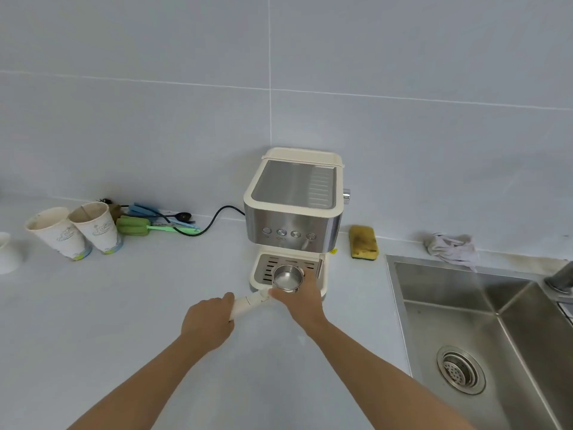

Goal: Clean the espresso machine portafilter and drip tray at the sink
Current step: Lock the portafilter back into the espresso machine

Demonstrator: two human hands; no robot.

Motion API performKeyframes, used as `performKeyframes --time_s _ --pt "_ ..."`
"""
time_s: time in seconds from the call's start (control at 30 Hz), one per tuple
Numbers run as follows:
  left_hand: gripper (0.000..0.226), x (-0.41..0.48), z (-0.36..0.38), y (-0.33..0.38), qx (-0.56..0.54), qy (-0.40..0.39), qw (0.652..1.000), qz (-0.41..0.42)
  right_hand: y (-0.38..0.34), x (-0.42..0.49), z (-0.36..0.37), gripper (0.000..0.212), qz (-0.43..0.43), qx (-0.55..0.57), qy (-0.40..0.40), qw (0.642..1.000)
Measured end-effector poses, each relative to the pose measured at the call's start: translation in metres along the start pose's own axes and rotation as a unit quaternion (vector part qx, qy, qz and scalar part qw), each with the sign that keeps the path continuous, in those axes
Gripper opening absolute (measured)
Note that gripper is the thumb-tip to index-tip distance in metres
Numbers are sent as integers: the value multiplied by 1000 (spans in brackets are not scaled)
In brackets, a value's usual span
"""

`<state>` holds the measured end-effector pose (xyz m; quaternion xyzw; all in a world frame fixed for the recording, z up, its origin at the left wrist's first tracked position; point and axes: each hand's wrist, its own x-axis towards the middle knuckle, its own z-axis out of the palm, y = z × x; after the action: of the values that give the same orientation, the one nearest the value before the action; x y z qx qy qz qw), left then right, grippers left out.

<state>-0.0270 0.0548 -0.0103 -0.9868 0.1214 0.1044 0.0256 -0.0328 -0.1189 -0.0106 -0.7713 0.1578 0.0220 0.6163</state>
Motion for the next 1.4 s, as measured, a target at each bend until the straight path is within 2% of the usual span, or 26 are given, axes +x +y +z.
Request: performKeyframes --time_s 0.1,0.2,0.33,0.43,0.5,0.57,0.7,0.77,0.8,0.87,1.03,1.17,1.4 --pt "29 9 -1 -12 40 9 999 -10 0 6 -2 70 7 -12 -78 997" --pt "29 20 -2 -20 67 15 998 -7 -6 5 -14 59 15 -66 -92 993" --pt "28 39 -2 -22 72 24 997 -4 -33 -10 -41 29 -61 -151 -21 986" --pt "28 56 -3 -25 76 30 997 1 -62 -11 -60 25 -177 -211 70 959" --pt "27 66 -4 -28 78 39 996 7 -81 -5 -69 29 -247 -257 110 928" --pt "26 76 -4 -32 80 47 996 15 -95 9 -75 38 -275 -319 115 900" --pt "27 94 -9 -41 75 61 995 30 -103 46 -79 46 -230 -436 90 865" --pt "27 102 -13 -45 74 67 994 36 -101 60 -76 64 -227 -461 87 853" --pt "27 106 -14 -47 76 70 994 42 -100 66 -75 73 -232 -464 86 850" --pt "26 112 -16 -50 77 77 993 56 -98 74 -73 80 -237 -474 78 844" --pt "24 129 -18 -51 58 88 992 76 -100 76 -72 63 -231 -481 73 843" --pt "24 141 -17 -49 37 92 991 86 -96 79 -72 83 -237 -487 63 838" --pt "26 160 -16 -48 37 92 989 111 -91 82 -70 79 -242 -459 99 849"
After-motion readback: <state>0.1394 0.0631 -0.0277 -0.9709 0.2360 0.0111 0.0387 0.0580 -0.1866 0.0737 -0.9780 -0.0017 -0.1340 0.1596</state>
